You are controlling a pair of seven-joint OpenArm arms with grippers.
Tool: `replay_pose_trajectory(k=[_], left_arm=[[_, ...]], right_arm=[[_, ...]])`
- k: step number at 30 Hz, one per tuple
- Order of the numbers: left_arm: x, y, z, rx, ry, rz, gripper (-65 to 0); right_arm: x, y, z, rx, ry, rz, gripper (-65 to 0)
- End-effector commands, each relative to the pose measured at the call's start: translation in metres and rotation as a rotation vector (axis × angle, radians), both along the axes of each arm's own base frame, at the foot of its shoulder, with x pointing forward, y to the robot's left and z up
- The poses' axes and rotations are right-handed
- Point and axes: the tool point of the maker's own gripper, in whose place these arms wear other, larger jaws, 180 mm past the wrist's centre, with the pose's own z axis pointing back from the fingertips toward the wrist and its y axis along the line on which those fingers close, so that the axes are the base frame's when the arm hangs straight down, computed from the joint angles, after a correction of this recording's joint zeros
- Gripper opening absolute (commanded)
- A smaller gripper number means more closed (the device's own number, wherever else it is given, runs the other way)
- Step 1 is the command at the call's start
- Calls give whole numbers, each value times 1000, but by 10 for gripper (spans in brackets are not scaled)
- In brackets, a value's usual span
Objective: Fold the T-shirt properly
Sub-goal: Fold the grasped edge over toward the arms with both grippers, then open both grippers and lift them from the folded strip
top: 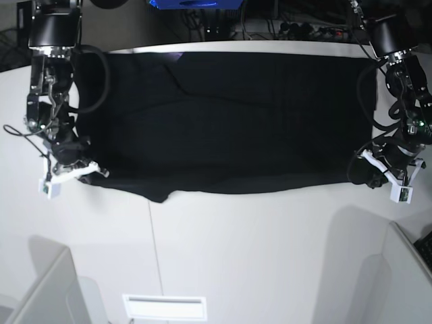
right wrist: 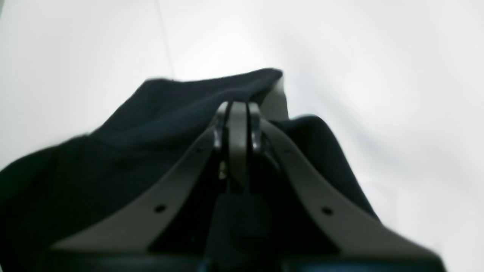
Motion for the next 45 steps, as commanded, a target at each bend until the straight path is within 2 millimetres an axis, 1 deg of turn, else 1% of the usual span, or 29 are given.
replay_pose_trajectory(k=[1, 6, 8, 11, 14, 16, 18, 20, 24, 26, 31, 37, 40, 42, 45], left_arm=[[4, 8, 17, 28, -45, 6, -650], [-12, 7, 9, 50, -10, -7, -650], [-21, 7, 5, 64, 11, -14, -650], [-36, 5, -4, 76, 45, -27, -650], [-46, 0, -7, 88, 61, -44, -650], [-51, 2, -6, 97, 65, -43, -650], [-57, 10, -1, 109, 56, -17, -650], [-60, 14, 4, 120, 47, -8, -650], [-72, 16, 6, 143, 60, -9, -650], [-79, 16, 4, 149, 75, -13, -650], [-90, 13, 0, 158, 100, -23, -650], [-106, 13, -5, 184, 144, -46, -650], [-113, 13, -10, 182, 165, -46, -650], [-115, 13, -11, 182, 171, -47, -650], [-122, 16, -13, 190, 187, -44, -650]], right_arm=[[7, -5, 19, -14, -59, -4, -650], [-12, -8, 22, -17, -46, -6, -650], [-19, -8, 19, -14, -36, -12, -650], [-26, -10, 16, -15, -24, -18, -650], [-32, -16, 15, -16, -21, -36, -650], [-36, -14, 18, -20, -27, -32, -650], [-41, -11, 22, -26, -36, -21, -650], [-46, -8, 25, -31, -41, -11, -650], [-56, -2, 23, -29, -31, -2, -650], [-61, 1, 21, -11, -28, -12, -650], [-80, -2, 24, 48, -13, -62, -650], [-93, -3, 23, 176, 36, -73, -650], [-100, -7, 24, 220, 36, -96, -650], [-108, -9, 22, 238, 47, -106, -650], [-117, -7, 15, 249, 77, -105, -650]])
